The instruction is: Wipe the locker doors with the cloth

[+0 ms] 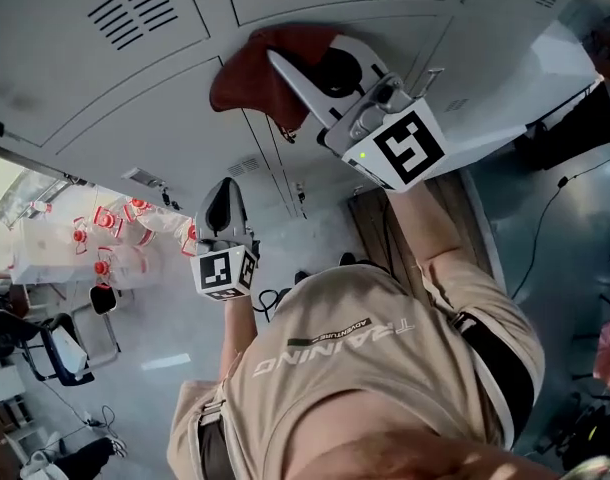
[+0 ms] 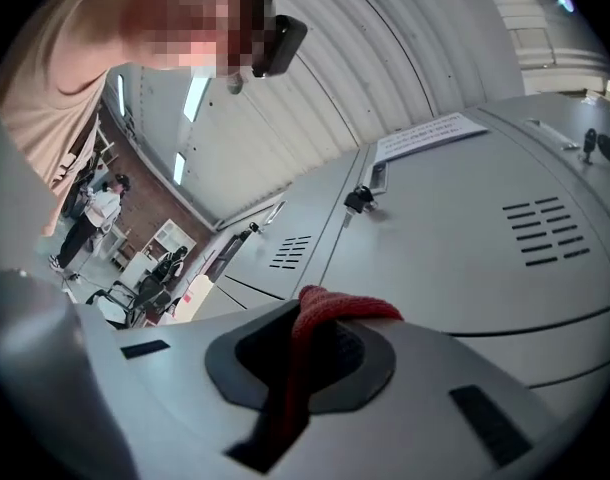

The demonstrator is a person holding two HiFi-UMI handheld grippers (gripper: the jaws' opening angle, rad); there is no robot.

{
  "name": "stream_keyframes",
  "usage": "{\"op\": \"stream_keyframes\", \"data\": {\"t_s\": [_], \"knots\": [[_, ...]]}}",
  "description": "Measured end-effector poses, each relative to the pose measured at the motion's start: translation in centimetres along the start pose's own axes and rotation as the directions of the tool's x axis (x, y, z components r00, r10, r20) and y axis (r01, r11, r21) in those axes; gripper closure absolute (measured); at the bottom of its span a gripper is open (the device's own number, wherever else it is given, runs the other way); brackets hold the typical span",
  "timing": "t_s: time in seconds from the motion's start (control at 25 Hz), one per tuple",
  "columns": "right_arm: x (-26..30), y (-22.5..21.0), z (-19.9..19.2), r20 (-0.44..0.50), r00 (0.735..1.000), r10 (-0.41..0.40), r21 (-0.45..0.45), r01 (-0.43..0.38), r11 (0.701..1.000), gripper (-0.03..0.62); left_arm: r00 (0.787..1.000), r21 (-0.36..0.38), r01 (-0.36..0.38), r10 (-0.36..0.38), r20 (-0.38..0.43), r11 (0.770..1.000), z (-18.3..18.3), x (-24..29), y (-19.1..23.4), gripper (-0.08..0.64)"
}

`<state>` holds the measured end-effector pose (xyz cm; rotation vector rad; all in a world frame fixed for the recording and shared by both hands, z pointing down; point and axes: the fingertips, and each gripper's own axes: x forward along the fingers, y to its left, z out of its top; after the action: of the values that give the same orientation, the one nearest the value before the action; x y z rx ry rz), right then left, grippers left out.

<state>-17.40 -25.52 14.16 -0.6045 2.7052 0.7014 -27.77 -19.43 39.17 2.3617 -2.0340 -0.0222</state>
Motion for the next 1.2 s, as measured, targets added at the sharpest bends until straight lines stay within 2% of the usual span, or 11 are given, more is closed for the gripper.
{"op": "stream_keyframes", "data": {"t_s": [0.16,0.28,0.4,0.8,1.0,1.08,1.2], "knots": [[0.1,-0.7,-0.7,0.006,1.0,0.007,0.03,-0.007,1.0,0.563,0.999,-0.021,-0.046,0.046,-0.006,0.999,-0.4,0.0,-0.2,0.555],[0.3,-0.4,-1.7,-0.048,0.999,0.009,0.013,-0.009,1.0,0.563,0.998,-0.048,-0.069,0.069,-0.005,0.996,-0.5,0.1,-0.2,0.555],[-0.1,0.2,-3.6,-0.103,0.994,0.026,0.05,-0.021,0.999,0.563,0.996,-0.049,-0.085,0.084,-0.016,0.995,-0.7,0.0,-0.5,0.555],[-2.9,3.5,-11.4,-0.224,0.973,0.053,0.125,-0.025,0.992,0.563,0.999,-0.043,-0.038,0.037,-0.031,0.998,-1.2,0.1,-1.0,0.555],[-4.9,4.6,-13.7,-0.189,0.982,0.025,0.156,0.005,0.988,0.563,0.998,-0.064,-0.044,0.042,-0.039,0.997,-2.0,-0.3,0.0,0.555],[-5.6,4.8,-15.0,-0.228,0.973,0.027,0.141,0.005,0.99,0.563,0.999,-0.06,-0.034,0.032,-0.039,0.998,-2.1,-0.2,0.0,0.555],[-6.9,5.7,-18.5,-0.321,0.946,0.043,0.138,0.002,0.99,0.563,0.999,-0.057,-0.032,0.03,-0.038,0.998,-2.2,-0.5,-0.1,0.555]]}}
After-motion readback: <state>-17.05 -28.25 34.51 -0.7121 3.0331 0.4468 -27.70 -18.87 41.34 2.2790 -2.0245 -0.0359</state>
